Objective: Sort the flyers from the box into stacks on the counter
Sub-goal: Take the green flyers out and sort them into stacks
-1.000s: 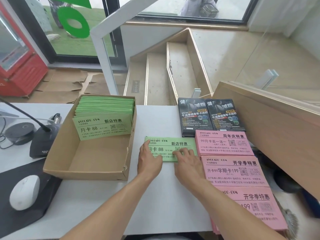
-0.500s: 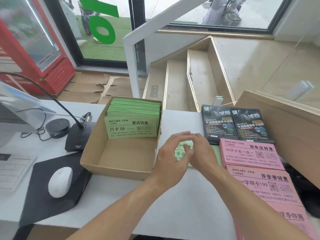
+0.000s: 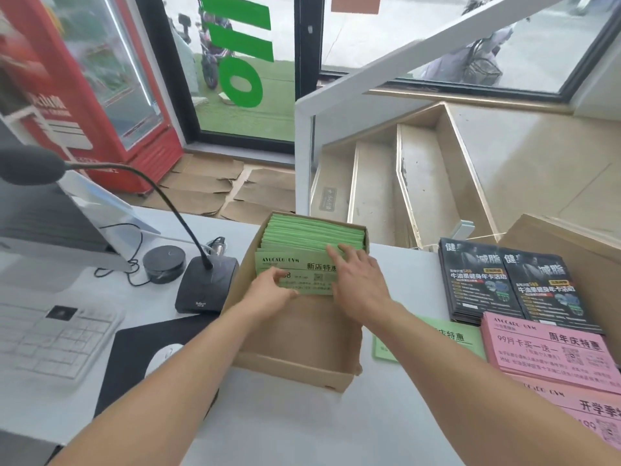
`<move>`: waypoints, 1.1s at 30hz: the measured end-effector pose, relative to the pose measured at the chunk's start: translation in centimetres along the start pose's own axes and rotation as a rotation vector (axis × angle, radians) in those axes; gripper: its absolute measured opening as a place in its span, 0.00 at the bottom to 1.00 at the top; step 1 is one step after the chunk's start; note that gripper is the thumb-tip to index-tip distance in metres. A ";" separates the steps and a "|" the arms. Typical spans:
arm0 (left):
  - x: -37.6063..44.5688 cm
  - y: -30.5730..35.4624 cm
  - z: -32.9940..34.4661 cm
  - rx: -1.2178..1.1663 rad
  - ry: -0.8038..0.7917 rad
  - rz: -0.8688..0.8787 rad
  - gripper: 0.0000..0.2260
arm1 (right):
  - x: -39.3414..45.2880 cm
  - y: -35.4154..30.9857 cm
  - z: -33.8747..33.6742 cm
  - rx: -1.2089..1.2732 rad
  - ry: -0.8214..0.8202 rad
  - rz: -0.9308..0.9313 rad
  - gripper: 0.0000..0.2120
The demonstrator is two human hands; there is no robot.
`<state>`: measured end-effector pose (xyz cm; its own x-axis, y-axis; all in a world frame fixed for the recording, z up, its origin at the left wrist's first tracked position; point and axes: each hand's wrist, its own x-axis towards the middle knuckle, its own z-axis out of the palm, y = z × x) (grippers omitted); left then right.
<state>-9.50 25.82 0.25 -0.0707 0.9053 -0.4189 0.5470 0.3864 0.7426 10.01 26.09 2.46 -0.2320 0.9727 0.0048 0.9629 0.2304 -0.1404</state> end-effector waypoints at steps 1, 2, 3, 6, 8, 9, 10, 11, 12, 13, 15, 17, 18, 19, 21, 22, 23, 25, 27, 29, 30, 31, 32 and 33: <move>0.6 -0.3 0.1 -0.006 -0.013 -0.008 0.27 | 0.3 -0.1 0.3 -0.032 -0.012 0.002 0.35; 1.0 -0.6 0.2 -0.016 -0.018 -0.012 0.26 | 0.5 -0.1 0.7 -0.061 -0.018 0.001 0.36; 1.3 -0.8 0.4 -0.024 -0.016 -0.011 0.25 | 0.5 -0.2 1.0 -0.077 -0.018 0.001 0.36; 1.9 -1.4 0.9 -0.041 0.016 0.008 0.23 | 0.3 -0.4 1.8 -0.048 0.040 0.013 0.34; 2.2 -1.7 1.0 -0.055 0.020 0.013 0.22 | 0.3 -0.4 2.4 -0.030 0.150 0.010 0.30; 2.3 -1.7 1.0 -0.061 0.014 0.011 0.22 | 0.3 -0.4 2.7 -0.034 0.209 0.001 0.28; 2.3 -1.7 1.0 -0.067 0.008 0.014 0.21 | 0.4 -0.4 2.9 -0.042 0.250 -0.014 0.25; 2.4 -1.7 1.0 -0.079 0.004 0.014 0.21 | 0.3 -0.3 3.1 -0.051 0.264 -0.036 0.22; 2.4 -1.7 1.1 -0.092 0.002 0.018 0.21 | 0.2 -0.4 3.2 -0.061 0.254 -0.062 0.21; 2.4 -1.7 1.1 -0.104 0.002 0.019 0.21 | 0.1 -0.4 3.1 -0.069 0.223 -0.080 0.20; 2.4 -1.7 1.2 -0.111 -0.003 0.018 0.20 | -0.2 -0.7 2.6 -0.074 0.157 -0.065 0.19; 2.3 -1.8 1.2 -0.102 0.000 0.018 0.20 | -0.2 -1.0 2.1 -0.040 0.105 -0.019 0.19; 2.3 -1.7 1.2 -0.097 0.007 0.023 0.20 | -0.2 -1.1 2.0 -0.023 0.079 0.003 0.20; 2.3 -1.7 1.2 -0.097 0.015 0.028 0.20 | -0.2 -1.1 1.9 -0.016 0.073 0.021 0.21; 2.2 -1.5 1.1 -0.109 0.048 0.037 0.17 | -0.2 -1.1 1.8 -0.030 0.087 0.042 0.26; 2.2 -1.4 1.0 -0.123 0.074 0.043 0.15 | -0.2 -1.1 1.8 -0.056 0.062 0.022 0.27; 2.1 -1.4 1.0 -0.136 0.100 0.055 0.13 | -0.1 -1.0 1.8 -0.095 0.017 -0.005 0.26; 2.0 -1.5 0.8 -0.150 0.147 0.076 0.12 | 0.1 -1.0 1.8 -0.127 -0.043 -0.027 0.23; 1.7 -1.4 0.6 -0.194 0.227 0.115 0.11 | 0.0 -1.0 1.8 -0.055 0.004 -0.014 0.22; 1.0 -0.7 0.1 -0.320 0.397 0.210 0.09 | -0.7 -0.8 1.4 0.016 0.108 -0.005 0.21; 0.5 -0.2 -0.3 -0.389 0.516 0.292 0.10 | -1.1 -0.6 0.9 0.054 0.158 0.000 0.22; -0.2 0.3 -0.8 -0.442 0.623 0.380 0.13 | -1.5 -0.4 0.1 0.096 0.200 0.008 0.22; -1.1 0.9 -1.4 -0.466 0.681 0.454 0.17 | -1.9 -0.2 -1.0 0.141 0.220 0.013 0.21; -1.8 1.4 -2.1 -0.469 0.673 0.503 0.23 | -2.3 0.1 -2.4 0.183 0.227 0.008 0.20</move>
<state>-10.39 25.12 3.10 -0.4628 0.8394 0.2851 0.2654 -0.1756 0.9480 10.98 23.93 4.78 -0.1682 0.9606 0.2213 0.9189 0.2340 -0.3177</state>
